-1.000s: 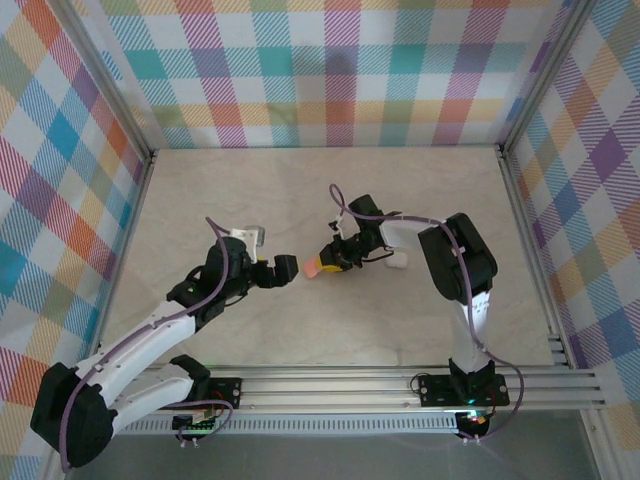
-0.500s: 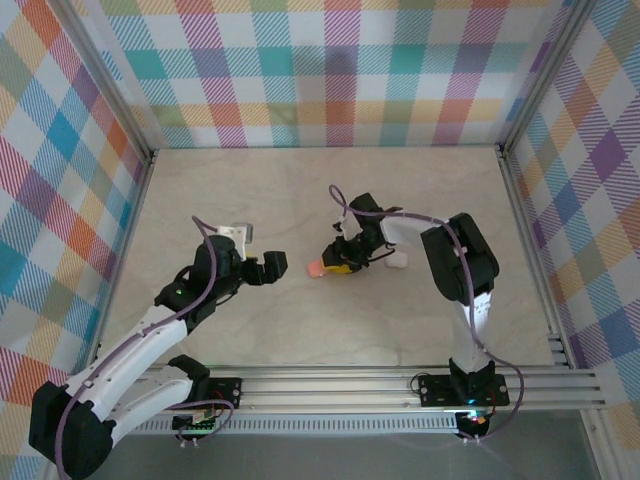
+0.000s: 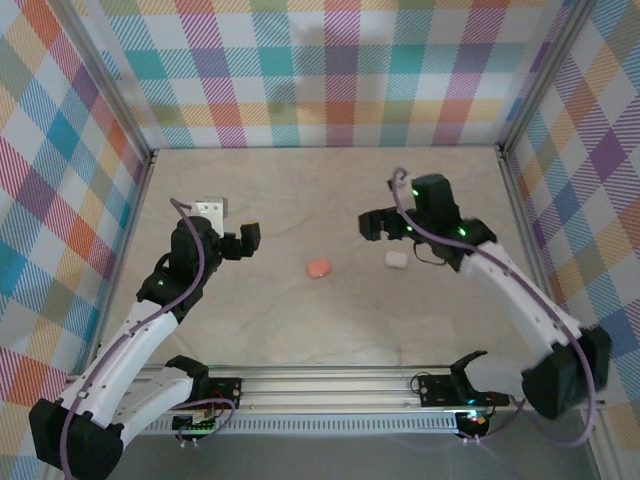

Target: Insert wireless bluetooth earbuds into charging case

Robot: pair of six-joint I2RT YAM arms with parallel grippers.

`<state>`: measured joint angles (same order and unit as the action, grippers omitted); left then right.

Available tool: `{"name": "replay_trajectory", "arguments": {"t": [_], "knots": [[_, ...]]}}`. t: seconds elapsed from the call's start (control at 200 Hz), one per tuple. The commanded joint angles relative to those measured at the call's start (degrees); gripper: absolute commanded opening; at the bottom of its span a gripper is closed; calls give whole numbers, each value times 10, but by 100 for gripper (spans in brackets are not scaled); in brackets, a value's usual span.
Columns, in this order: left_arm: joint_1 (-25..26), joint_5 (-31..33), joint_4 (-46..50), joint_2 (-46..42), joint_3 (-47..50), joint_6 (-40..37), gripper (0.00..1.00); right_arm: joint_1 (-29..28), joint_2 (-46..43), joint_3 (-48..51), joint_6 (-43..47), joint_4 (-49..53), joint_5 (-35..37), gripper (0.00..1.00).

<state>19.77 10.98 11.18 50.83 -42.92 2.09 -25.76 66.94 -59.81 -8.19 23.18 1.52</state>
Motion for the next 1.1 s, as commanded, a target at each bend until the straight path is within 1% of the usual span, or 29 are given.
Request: {"name": "replay_trajectory", "arguments": {"t": [0.0,0.045,0.09,0.145,0.205,0.25,0.32,0.435,0.58,0.67,0.715,0.805,0.94,1.035,1.095], "knots": [[-25,30,-56,13,41,-93,100,32,-56,115,91,-135,153,100],[-33,12,-66,31,55,-113,100,49,-80,168,121,-207,170,100],[-44,2,-72,52,63,-111,100,73,-90,207,134,-253,176,100],[-56,-11,-97,77,78,-103,100,112,-83,228,122,-266,159,100],[-66,-17,-138,98,100,-92,100,154,-55,233,79,-266,132,100],[-72,-13,-173,114,115,-86,100,173,-33,241,58,-284,117,100],[-82,-4,-215,138,131,-80,100,180,-7,272,52,-356,121,100],[-94,-3,-263,173,147,-81,100,180,8,333,67,-488,132,100],[-112,-11,-356,186,190,-85,100,184,35,392,82,-643,145,100],[-122,-11,-432,187,223,-77,100,189,56,399,94,-684,142,100],[-129,-18,-470,191,238,-71,100,191,54,390,87,-658,143,100],[-138,-42,-531,209,255,-72,100,202,53,390,82,-659,125,100],[-149,-66,-595,248,269,-61,100,205,45,406,87,-679,103,100],[-150,-75,-614,268,269,-60,100,206,45,418,91,-691,93,100],[-151,-80,-631,283,270,-59,100,207,60,422,87,-699,92,100]]}}
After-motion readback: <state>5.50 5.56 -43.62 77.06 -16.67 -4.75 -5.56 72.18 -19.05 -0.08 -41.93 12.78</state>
